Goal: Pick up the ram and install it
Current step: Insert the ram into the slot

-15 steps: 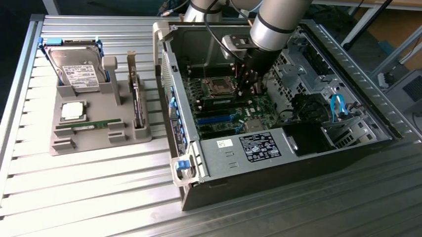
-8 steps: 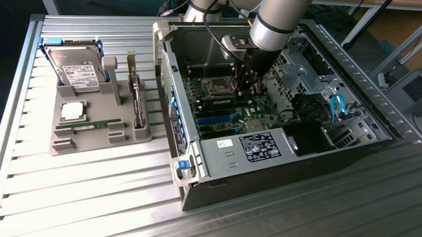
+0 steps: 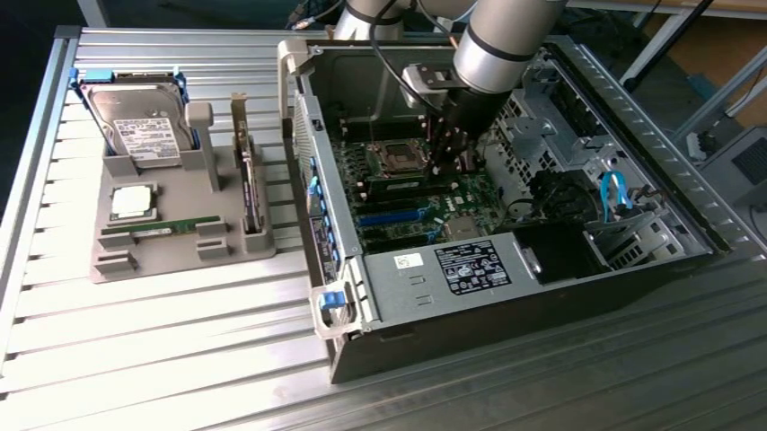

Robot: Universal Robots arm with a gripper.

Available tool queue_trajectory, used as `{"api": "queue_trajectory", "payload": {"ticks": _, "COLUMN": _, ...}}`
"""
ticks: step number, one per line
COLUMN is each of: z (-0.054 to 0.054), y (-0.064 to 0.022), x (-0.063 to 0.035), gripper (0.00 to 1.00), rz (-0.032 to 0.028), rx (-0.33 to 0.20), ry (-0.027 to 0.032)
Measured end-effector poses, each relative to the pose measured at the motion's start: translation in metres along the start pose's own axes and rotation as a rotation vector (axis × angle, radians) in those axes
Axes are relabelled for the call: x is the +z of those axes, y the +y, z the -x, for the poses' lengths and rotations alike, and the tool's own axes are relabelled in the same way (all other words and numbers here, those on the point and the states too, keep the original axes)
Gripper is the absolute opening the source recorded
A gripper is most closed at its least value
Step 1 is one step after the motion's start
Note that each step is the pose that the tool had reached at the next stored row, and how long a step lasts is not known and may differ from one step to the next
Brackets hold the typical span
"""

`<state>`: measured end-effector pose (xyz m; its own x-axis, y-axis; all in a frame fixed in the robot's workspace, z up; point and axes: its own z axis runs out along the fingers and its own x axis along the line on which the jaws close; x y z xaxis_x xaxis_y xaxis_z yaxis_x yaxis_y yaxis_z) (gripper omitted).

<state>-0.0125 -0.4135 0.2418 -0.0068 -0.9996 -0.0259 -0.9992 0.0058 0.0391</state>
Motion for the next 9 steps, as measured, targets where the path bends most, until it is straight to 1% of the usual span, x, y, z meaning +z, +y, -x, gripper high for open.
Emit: {"api": "queue_trajectory", "payload": {"ticks": 9, "z": -0.0001, "y": -0.0001, "x": 0.0012, "gripper": 0.12, "rz": -0.0002, "rx": 0.0, "ry": -0.0002}}
